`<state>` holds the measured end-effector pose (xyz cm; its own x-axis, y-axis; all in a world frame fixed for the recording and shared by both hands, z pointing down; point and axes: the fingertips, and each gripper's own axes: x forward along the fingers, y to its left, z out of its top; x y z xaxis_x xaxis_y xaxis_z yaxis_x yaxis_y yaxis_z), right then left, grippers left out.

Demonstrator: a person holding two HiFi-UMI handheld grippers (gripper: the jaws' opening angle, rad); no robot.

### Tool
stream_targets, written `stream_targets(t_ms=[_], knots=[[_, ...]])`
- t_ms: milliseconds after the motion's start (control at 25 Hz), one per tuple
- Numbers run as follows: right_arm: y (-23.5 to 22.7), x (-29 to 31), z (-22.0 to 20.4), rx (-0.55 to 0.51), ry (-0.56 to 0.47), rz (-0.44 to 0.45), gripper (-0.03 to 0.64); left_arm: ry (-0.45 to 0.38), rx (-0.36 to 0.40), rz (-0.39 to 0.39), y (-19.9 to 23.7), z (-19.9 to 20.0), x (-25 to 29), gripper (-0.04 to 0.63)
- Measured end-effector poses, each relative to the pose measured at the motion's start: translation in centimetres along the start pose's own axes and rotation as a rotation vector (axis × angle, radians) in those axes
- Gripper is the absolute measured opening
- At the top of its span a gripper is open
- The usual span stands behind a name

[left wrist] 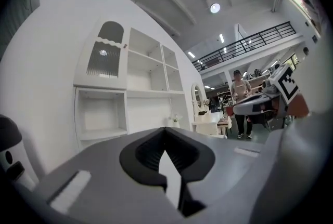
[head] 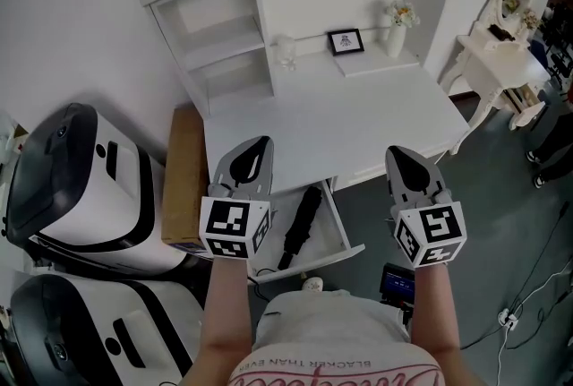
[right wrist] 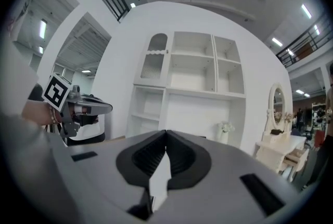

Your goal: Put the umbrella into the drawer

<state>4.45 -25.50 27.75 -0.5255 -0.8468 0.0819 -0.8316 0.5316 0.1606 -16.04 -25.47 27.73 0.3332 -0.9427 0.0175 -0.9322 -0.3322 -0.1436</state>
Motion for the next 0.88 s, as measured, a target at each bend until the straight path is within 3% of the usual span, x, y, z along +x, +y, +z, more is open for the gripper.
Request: stream_targets(t_ms=[400, 720, 880], knots=[[-0.3, -1.1, 6.7, -0.096, -0.141, -0.018, 0.009, -0.167, -0.021, 0.048, 1.9, 7.1, -1.3, 0.01], [-0.4, -2.5, 9.1, -0.135, -0.194, -0.039, 0.009, -0.246, 0.094, 0.079, 1.5, 10.3, -2.7, 0.01], [-0.3, -2.6, 9.1, -0.131, -0.197, -0.035, 0.009, -0.265, 0.106, 0.082, 1.0, 10.4, -3.1, 0.01]])
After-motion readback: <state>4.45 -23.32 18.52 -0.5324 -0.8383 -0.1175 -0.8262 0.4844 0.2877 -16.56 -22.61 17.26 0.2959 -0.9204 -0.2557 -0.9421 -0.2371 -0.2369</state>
